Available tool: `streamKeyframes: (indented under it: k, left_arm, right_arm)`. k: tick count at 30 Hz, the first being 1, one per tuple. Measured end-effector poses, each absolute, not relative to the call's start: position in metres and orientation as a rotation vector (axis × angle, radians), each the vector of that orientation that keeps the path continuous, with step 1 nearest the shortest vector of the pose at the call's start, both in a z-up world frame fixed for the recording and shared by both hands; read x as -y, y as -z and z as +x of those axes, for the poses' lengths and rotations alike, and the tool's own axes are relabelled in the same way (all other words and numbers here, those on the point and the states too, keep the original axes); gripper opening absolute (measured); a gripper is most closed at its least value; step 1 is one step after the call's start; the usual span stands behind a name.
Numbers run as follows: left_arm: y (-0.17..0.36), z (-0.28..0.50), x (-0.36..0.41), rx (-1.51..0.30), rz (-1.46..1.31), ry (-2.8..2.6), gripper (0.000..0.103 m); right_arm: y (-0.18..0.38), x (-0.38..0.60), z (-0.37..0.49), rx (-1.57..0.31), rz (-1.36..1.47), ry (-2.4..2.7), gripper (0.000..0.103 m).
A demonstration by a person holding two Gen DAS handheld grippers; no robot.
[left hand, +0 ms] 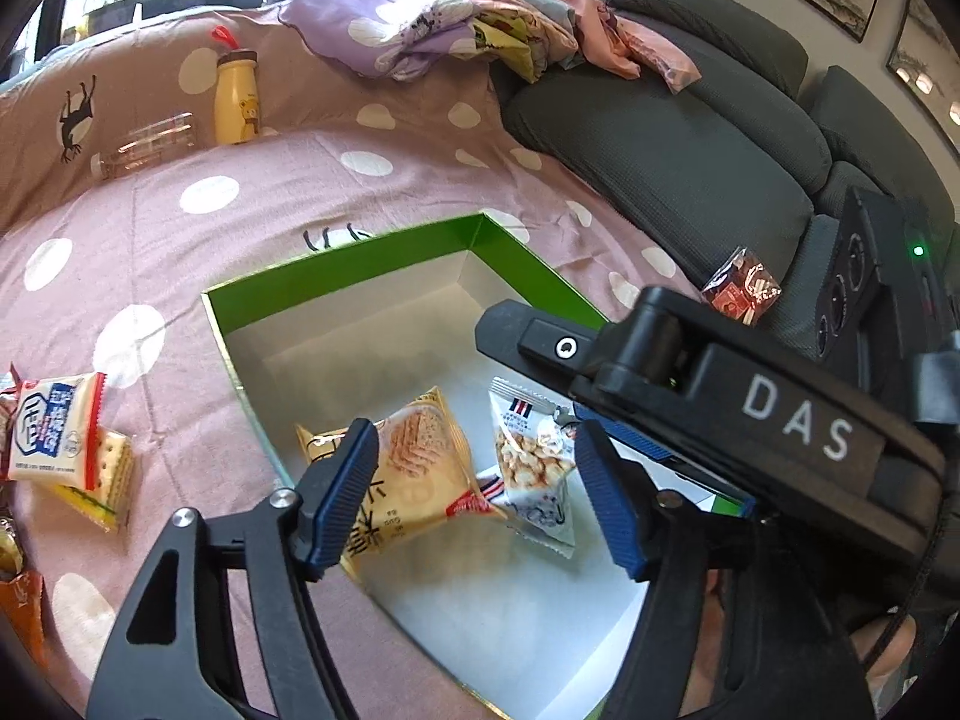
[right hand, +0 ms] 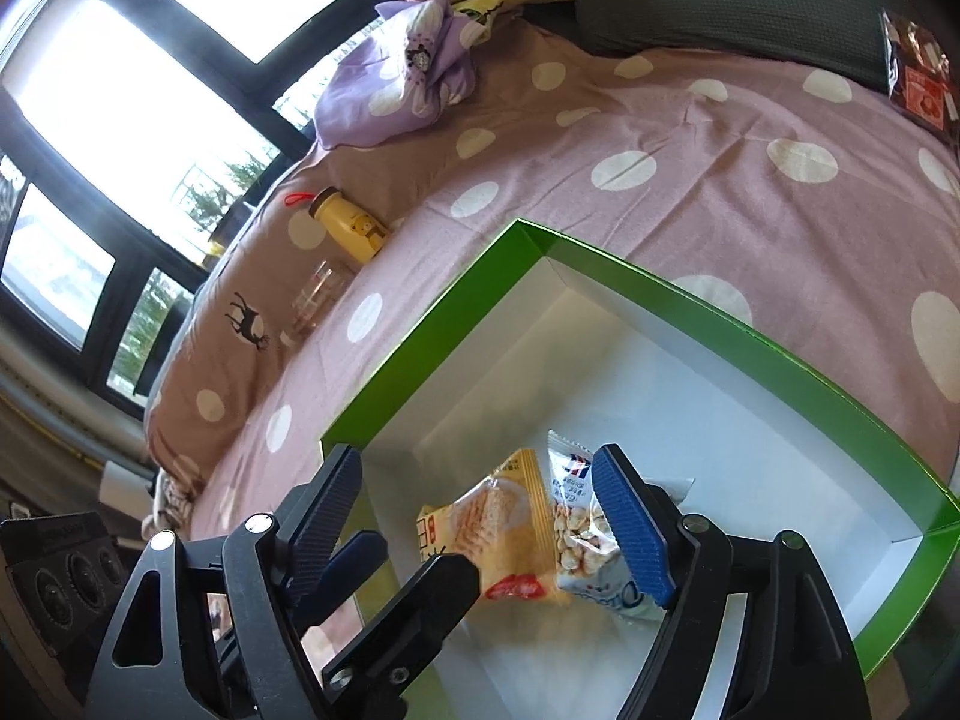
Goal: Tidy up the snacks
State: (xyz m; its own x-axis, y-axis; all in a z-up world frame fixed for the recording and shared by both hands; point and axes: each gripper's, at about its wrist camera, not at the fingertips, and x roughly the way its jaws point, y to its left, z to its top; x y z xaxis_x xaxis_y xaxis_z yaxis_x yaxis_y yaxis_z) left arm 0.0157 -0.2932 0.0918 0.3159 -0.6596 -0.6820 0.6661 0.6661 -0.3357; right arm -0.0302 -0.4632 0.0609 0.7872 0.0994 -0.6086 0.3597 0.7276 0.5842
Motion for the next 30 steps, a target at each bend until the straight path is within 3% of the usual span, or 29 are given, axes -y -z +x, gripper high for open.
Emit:
streamKeyframes:
  k: [1,6,9,12,17,21,30]
  left_arm:
    - [-0.094,0.014,0.288,-0.886,0.003,0.864,0.078]
    - [-0.106,0.01,0.252,-0.853,-0.06,0.819,0.079]
    - [-0.11,0.007,0.227,-0.837,-0.078,0.754,0.089]
    - [-0.114,0.003,0.197,-0.816,-0.091,0.691,0.089]
    - [-0.114,0.0,0.144,-0.807,-0.127,0.573,0.09]
    - [-0.109,0.0,0.097,-0.797,-0.159,0.45,0.099]
    - [-0.074,0.009,0.001,-0.825,-0.322,0.21,0.099]
  right_arm:
    - [-0.062,0.461,-0.03,-0.663,0.75,0.15,0.081]
    - [-0.068,0.443,-0.026,-0.673,0.686,0.137,0.081]
    - [-0.073,0.429,-0.025,-0.674,0.646,0.112,0.083]
    - [-0.078,0.412,-0.023,-0.672,0.601,0.086,0.089]
    - [-0.083,0.38,-0.017,-0.69,0.509,0.058,0.09]
    - [-0.084,0.355,-0.011,-0.709,0.436,0.036,0.09]
    - [-0.074,0.303,0.001,-0.772,0.295,-0.007,0.09]
